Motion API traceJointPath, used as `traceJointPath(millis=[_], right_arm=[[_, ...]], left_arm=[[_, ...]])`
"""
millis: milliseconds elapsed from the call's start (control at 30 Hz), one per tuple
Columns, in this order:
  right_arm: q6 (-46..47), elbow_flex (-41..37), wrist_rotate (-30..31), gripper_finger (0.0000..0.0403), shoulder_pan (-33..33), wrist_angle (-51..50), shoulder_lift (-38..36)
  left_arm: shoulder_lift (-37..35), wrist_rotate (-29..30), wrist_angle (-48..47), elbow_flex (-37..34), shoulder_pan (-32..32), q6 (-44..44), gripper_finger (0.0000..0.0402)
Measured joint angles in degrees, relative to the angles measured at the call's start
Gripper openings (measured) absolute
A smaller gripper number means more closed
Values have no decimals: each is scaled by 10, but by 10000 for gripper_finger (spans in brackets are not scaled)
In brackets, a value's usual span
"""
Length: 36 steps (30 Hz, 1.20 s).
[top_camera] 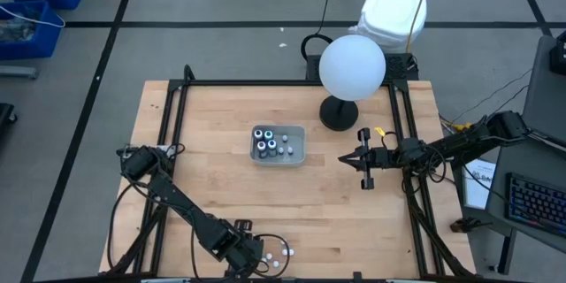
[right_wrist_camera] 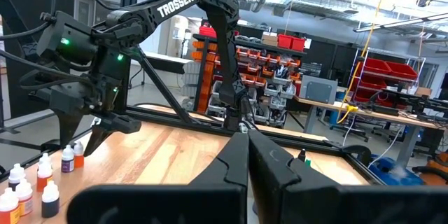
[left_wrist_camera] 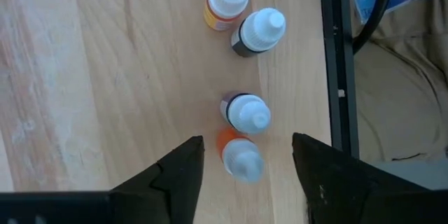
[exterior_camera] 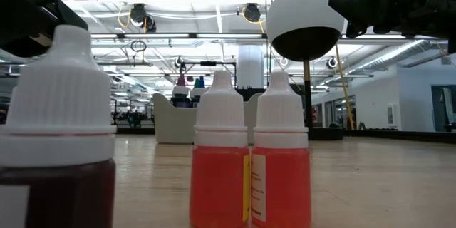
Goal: Pick & Place food coloring
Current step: Put the small yellow food coloring bottle into the gray bin
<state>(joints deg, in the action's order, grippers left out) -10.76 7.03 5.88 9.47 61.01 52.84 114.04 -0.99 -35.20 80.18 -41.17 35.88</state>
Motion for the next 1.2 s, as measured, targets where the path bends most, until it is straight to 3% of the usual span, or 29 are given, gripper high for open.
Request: traceJointPath(millis=[633,867,1200], right_arm=[[0,0,0,0,0,0,0],[0,0,0,0,0,0,0],[0,0,0,0,0,-1,0]], left_arm=[[-1,-22,-8,0,3,-13,63],[-15,-49,-47,6,11,-53,71],[-151,60,-115,20,32,-185,65]])
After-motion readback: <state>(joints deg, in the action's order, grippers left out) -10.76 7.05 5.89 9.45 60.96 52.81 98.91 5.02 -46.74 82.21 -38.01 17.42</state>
